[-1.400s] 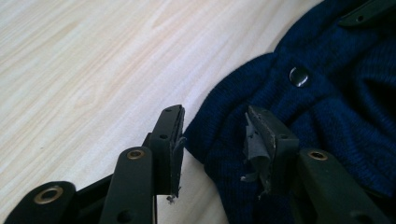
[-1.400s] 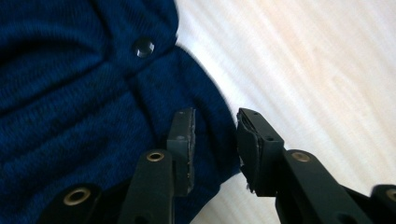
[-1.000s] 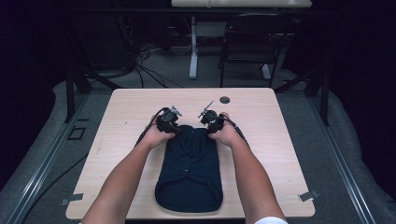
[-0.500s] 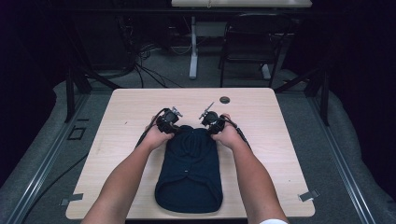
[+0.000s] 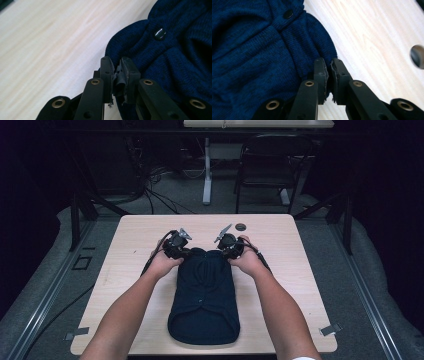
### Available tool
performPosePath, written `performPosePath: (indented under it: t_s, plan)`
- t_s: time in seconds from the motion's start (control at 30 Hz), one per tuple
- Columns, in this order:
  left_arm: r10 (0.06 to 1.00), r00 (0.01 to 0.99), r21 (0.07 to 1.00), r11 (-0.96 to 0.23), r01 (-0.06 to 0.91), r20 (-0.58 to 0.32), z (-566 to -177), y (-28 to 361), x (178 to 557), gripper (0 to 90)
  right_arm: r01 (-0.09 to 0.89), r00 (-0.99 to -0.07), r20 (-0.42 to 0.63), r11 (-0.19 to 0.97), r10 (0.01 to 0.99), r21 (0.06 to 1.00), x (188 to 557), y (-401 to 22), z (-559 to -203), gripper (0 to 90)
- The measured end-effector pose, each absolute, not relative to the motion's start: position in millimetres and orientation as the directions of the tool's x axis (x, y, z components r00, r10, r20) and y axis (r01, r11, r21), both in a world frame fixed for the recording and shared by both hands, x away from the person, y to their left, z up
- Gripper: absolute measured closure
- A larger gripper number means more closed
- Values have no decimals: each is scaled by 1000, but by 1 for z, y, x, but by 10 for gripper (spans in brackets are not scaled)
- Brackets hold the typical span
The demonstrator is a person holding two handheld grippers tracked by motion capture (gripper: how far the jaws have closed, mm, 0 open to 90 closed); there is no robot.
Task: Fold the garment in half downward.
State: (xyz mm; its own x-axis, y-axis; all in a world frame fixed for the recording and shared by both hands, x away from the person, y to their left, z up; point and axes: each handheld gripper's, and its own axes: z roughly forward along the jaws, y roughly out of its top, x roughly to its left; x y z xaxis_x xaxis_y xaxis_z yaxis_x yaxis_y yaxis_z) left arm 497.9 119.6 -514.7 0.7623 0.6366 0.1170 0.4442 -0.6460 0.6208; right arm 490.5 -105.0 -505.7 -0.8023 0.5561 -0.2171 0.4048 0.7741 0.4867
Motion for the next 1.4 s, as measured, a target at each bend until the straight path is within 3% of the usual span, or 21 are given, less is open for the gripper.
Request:
performPosePath:
  t_s: [0.37, 0.8, 1.4]
  plan:
    - [648, 747, 685, -611, 395, 147, -482, 131, 486, 809, 327, -790, -285, 766, 543, 553, 479, -106, -466, 831]
    - [658, 729, 716, -601, 354, 192, -456, 133, 483, 810, 289, -765, -320, 742, 559, 605, 470, -106, -445, 831]
    - [685, 680, 749, -588, 306, 260, -412, 129, 502, 809, 255, -697, -410, 737, 588, 625, 491, -101, -403, 830]
